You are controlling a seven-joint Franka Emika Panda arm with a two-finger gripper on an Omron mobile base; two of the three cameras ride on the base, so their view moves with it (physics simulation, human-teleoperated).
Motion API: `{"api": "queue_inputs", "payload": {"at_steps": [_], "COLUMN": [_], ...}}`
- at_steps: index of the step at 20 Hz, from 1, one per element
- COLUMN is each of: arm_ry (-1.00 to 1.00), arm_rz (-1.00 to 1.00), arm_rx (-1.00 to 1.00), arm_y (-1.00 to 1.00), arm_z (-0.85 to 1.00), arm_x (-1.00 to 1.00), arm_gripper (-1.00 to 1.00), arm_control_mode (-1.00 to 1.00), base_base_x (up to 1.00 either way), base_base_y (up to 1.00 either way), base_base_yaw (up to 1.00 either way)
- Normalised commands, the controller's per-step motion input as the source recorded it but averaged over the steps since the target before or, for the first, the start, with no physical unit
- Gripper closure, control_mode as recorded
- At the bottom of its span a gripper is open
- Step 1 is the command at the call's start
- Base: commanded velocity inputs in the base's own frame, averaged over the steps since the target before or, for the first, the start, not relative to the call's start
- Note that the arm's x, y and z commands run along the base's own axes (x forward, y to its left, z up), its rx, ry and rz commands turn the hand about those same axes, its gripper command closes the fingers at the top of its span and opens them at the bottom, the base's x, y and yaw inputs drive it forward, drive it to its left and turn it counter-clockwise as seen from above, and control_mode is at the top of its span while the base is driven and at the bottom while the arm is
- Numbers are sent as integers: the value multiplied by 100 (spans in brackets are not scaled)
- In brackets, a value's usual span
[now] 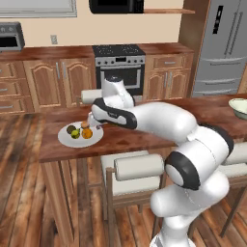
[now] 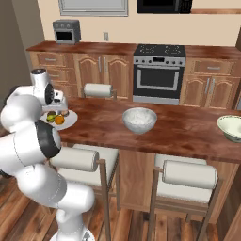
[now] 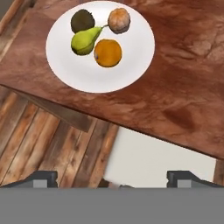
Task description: Take the fruits from the plate on the dining counter and place two fruits in each bowl.
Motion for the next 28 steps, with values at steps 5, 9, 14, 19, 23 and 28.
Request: {"api": "queue_inputs", "payload": {"at_steps": [5, 9, 14, 19, 23, 28], "arm_ry": [-6, 1, 15, 10, 0, 0], "arm_rz": [-7, -13, -8, 0, 4, 8], "arm_rx": [6, 0, 0, 0, 0, 0], "arm_y": [32, 43, 29, 0, -1, 0], "arm_z": [-24, -5, -9, -42, -41, -28], "arm_x": [38, 71, 82, 25, 0, 22], "arm_gripper": [-100, -100, -100, -100, -100, -100], "arm_control_mode": [-100, -100, -100, -100, -100, -100], "base_base_x": [0, 0, 0, 0, 0, 0], "base_base_y": [0, 0, 0, 0, 0, 0], "base_base_yaw": [0, 0, 0, 0, 0, 0]}}
